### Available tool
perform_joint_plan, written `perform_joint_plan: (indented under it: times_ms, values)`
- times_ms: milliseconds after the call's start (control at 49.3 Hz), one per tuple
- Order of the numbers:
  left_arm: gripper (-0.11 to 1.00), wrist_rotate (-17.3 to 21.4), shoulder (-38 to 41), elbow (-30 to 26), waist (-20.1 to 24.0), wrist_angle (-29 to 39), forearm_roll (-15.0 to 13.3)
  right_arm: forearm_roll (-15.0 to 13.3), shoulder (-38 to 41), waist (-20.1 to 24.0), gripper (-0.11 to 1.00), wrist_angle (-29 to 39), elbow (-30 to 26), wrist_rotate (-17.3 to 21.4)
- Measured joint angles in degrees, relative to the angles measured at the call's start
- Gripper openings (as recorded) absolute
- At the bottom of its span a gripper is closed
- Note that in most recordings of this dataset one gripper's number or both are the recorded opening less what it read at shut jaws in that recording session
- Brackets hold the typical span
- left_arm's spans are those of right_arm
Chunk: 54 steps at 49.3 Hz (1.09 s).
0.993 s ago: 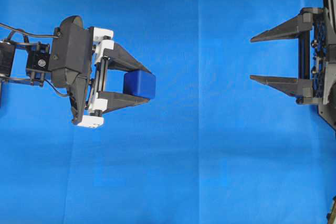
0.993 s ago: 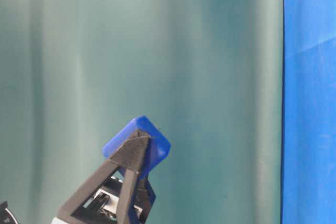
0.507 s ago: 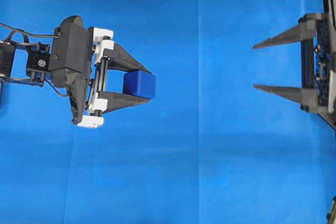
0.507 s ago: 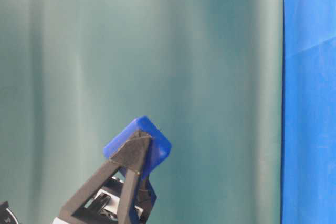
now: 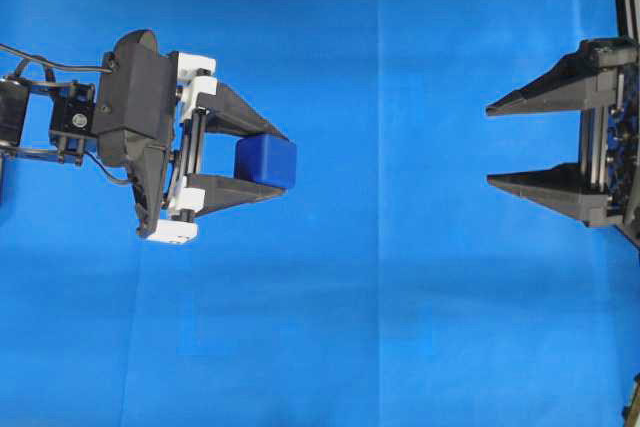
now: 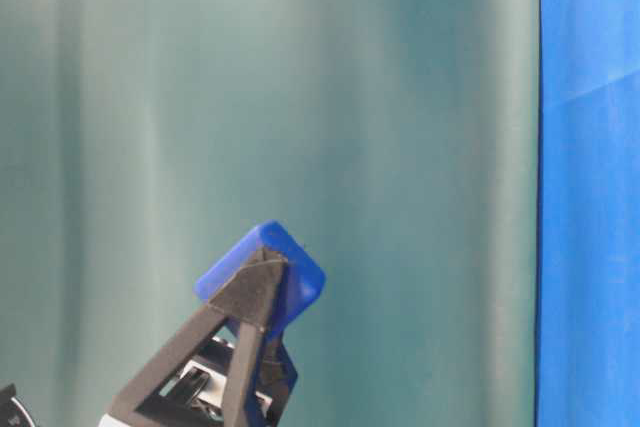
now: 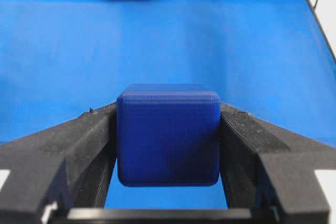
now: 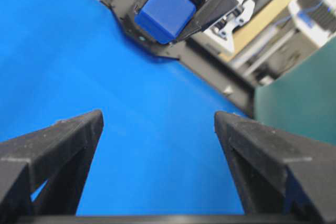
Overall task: Handover the blue block to the right arm after grasping it with the left arm, then place it in the designated position.
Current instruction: 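Rotate the right gripper and open it facing the held cube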
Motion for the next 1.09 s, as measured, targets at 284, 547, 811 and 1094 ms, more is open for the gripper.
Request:
perform_joint_plan:
  times_ms: [284, 547, 811, 1094]
  values:
    - [0.49, -0.1, 0.0, 0.0, 0.1, -0.1, 0.0, -8.7, -0.1, 0.0, 0.96, 0.0, -0.1, -9.4]
    - [0.49, -0.1, 0.0, 0.0, 0.1, -0.1, 0.0, -16.3, 0.0, 0.0, 0.96, 0.0, 0.0, -16.6]
    - [0.49, -0.2, 0.0, 0.0, 0.0, -0.1, 0.0, -21.2, 0.4, 0.0, 0.96, 0.0, -0.1, -18.2]
    - [0.49, -0.2, 0.0, 0.0, 0.1, -0.1, -0.1, -21.7, 0.4, 0.0, 0.96, 0.0, -0.1, -18.5]
